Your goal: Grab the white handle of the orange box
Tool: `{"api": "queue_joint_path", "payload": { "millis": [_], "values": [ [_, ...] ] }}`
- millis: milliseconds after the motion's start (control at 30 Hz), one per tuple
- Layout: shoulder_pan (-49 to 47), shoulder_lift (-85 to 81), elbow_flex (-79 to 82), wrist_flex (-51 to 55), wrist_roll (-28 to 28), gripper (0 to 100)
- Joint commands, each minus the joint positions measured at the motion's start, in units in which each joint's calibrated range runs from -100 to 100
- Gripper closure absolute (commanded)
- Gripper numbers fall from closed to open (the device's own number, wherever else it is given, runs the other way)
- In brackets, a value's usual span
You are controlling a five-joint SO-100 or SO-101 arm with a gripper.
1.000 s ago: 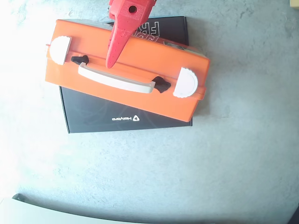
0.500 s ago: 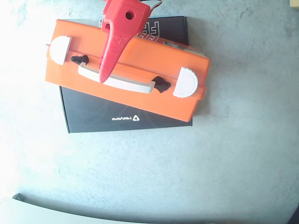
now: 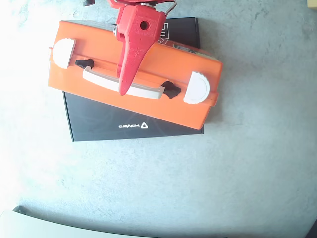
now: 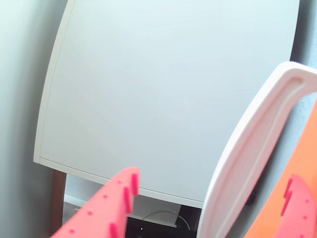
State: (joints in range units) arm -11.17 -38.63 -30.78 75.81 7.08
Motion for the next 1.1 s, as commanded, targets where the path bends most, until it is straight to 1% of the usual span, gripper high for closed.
{"api": "queue_joint_path", "payload": {
  "millis": [0, 233, 333, 400, 467, 533, 600, 733, 800, 867, 1067],
  "values": [
    [0.12, 3.58, 0.08, -3.30, -0.26, 64],
    [0.12, 8.48, 0.08, -9.39, -0.37, 64],
    [0.20, 10.50, 0.08, -15.23, -0.37, 64],
    [0.20, 12.19, 0.08, -19.72, -1.31, 64],
    [0.28, 13.87, 0.08, -24.45, -3.71, 67],
    [0.43, 15.56, 0.26, -29.78, -5.38, 73],
    [1.05, 17.16, 0.52, -35.28, -6.64, 80],
    [1.36, 19.86, 1.05, -44.00, -10.08, 99],
    [1.44, 20.71, 1.05, -44.84, -12.70, 98],
    [1.44, 21.04, 2.74, -44.84, -15.93, 99],
    [-0.19, 20.20, 15.67, -44.42, -25.18, 99]
  ]
}}
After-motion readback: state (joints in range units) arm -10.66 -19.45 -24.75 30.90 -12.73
